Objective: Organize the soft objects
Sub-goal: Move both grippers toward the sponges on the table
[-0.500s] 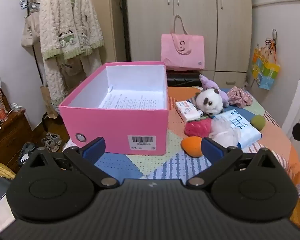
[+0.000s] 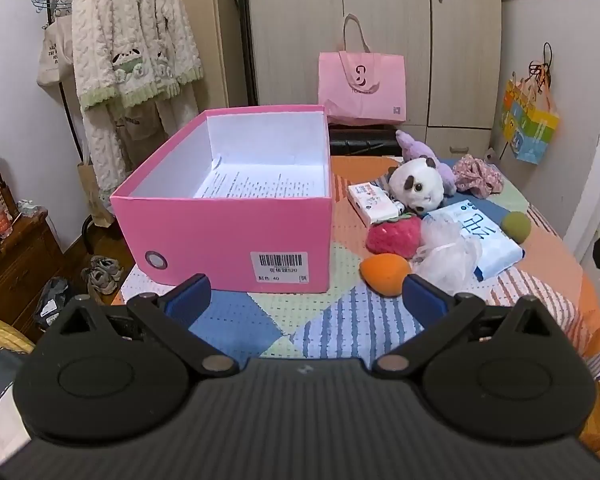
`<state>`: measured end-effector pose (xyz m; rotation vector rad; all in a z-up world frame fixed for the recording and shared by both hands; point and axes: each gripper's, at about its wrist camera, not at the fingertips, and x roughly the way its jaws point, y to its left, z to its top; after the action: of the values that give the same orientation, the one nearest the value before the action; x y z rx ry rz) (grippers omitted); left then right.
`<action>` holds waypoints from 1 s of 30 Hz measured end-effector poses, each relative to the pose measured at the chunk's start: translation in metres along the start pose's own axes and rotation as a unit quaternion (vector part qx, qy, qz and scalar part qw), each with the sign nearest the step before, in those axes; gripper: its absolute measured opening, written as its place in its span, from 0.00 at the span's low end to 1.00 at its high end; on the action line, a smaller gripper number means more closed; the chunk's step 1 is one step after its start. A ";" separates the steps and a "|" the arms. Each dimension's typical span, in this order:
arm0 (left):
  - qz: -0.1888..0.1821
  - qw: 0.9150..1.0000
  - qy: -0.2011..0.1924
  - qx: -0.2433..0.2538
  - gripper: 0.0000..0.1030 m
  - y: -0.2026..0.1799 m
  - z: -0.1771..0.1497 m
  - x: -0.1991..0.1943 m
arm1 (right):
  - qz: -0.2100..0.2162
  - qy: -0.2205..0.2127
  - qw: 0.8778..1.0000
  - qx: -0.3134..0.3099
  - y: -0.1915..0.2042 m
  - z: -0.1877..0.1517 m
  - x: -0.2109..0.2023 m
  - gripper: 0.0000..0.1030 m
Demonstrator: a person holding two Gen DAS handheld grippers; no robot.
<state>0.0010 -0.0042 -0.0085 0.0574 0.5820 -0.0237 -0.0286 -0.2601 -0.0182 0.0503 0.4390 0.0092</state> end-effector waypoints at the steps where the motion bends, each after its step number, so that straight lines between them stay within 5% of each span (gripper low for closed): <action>1: 0.000 1.000 0.001 -0.001 1.00 0.000 0.000 0.000 | -0.002 0.001 1.000 -0.001 0.002 0.003 -0.002 0.98; 30: -0.017 1.000 0.022 0.001 1.00 -0.002 -0.006 0.015 | -0.022 0.012 1.000 0.006 -0.004 -0.004 0.006 0.98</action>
<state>0.0098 -0.0055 -0.0221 0.0498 0.6269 -0.0559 -0.0250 -0.2639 -0.0241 0.0518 0.4644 -0.0358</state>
